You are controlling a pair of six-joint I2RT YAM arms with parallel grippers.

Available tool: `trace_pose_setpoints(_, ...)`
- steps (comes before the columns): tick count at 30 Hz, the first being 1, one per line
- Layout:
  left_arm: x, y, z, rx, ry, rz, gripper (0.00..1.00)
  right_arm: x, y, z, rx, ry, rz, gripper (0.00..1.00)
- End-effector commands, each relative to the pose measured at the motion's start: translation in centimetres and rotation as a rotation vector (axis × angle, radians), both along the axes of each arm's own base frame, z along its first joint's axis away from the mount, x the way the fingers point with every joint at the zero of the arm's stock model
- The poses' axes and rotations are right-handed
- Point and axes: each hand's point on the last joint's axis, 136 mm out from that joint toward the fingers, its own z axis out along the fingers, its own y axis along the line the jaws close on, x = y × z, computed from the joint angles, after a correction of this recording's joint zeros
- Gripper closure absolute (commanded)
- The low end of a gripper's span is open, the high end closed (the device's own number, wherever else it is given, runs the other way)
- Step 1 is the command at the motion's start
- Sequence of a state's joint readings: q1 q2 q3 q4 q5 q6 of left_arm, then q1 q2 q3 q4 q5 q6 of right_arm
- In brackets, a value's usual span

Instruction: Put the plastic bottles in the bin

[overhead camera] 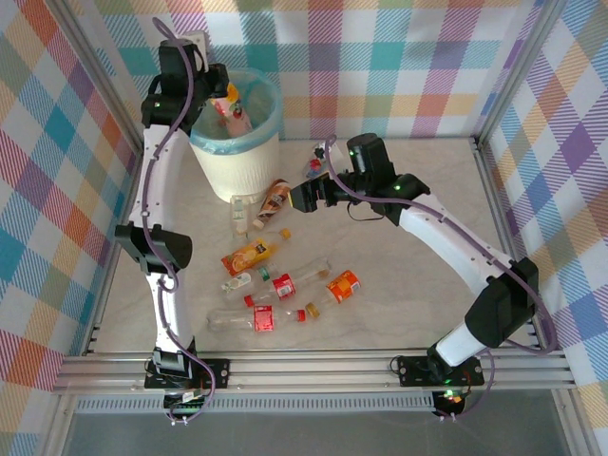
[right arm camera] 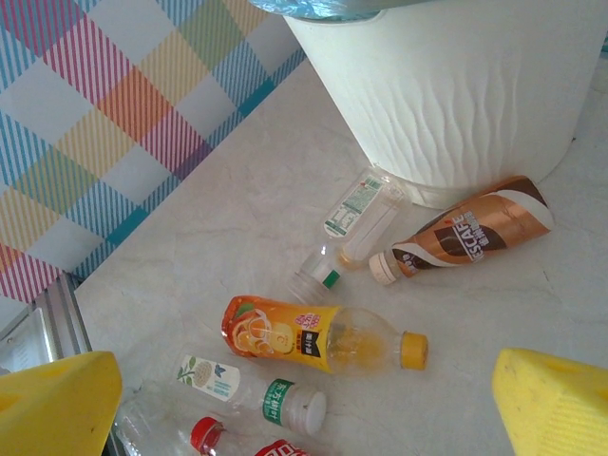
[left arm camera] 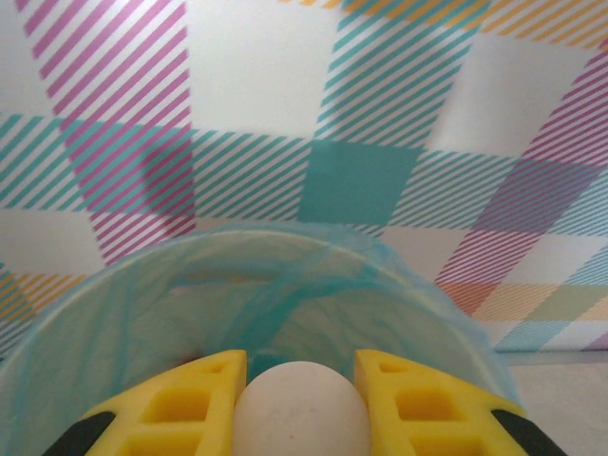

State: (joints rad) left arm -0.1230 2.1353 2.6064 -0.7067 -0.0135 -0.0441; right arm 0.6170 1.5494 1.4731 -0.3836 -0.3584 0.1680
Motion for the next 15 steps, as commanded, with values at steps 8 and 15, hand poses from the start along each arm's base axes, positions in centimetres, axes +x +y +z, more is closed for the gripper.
trace_pose_setpoints(8,-2.3,2.0,-5.1,0.120,0.221,0.036,0.98,-0.9,0.5,-0.1,0.000,0.004,0.038,0.00)
trace_pose_setpoints(15,-1.3,1.1,-10.9,0.133,0.340,-0.020,0.89,-0.9,0.8,-0.8,-0.005,0.027,0.043,0.00)
